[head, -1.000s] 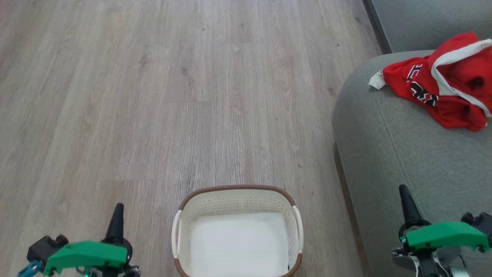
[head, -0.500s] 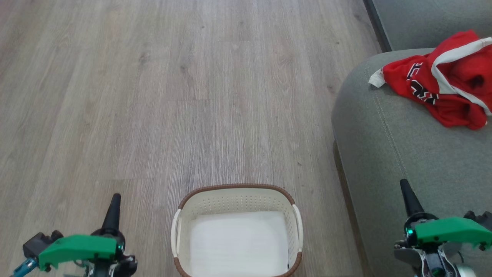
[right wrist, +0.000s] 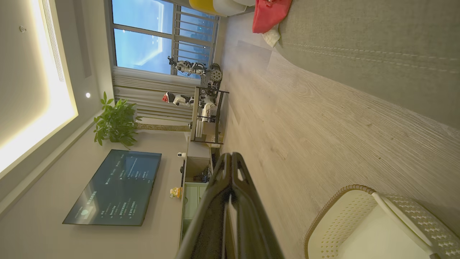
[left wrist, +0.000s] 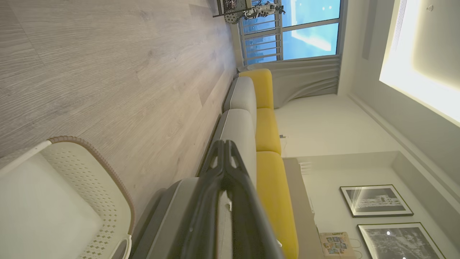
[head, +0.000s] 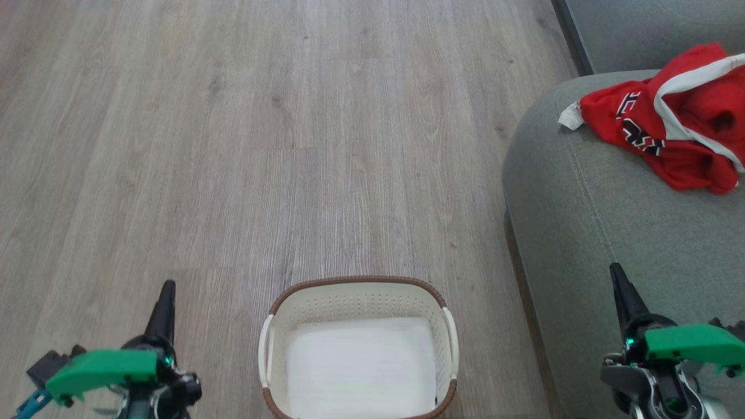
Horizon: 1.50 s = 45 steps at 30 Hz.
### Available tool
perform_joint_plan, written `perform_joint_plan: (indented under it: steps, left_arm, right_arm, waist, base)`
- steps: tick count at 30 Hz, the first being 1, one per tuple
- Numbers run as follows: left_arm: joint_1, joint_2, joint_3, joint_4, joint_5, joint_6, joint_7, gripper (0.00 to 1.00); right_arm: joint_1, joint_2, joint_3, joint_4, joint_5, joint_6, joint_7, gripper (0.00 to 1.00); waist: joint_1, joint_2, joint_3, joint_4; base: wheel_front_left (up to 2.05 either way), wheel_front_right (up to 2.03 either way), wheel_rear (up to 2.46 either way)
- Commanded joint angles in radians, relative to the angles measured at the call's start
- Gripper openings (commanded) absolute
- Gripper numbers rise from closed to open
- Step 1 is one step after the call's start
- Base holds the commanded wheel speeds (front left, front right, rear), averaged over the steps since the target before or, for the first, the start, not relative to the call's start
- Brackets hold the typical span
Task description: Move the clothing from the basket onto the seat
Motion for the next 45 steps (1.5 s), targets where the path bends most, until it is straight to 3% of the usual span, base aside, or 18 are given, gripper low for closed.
perform_joint_plan:
  steps: [1,13,45]
  left_arm:
    - [-0.066,0.007,0.043,-0.027,-0.023,-0.012,0.009,0.00]
    - [-0.095,0.001,0.076,-0.022,-0.149,-0.041,0.044,0.00]
    - [-0.095,-0.003,0.082,-0.022,-0.146,-0.041,0.049,0.00]
  right_arm:
    - [-0.060,-0.005,0.016,-0.039,0.026,0.000,0.008,0.00]
    - [-0.074,-0.005,0.004,-0.043,0.163,0.000,0.043,0.00]
    - [-0.074,-0.005,0.004,-0.043,0.165,0.000,0.044,0.00]
  waist:
    - [0.0000,0.0000,0.000,0.000]
    - [0.0000,0.0000,0.005,-0.002]
    - [0.0000,0.0000,0.006,-0.002]
  base:
    - [0.00,0.00,0.00]
    - [0.00,0.00,0.00]
    - [0.00,0.00,0.00]
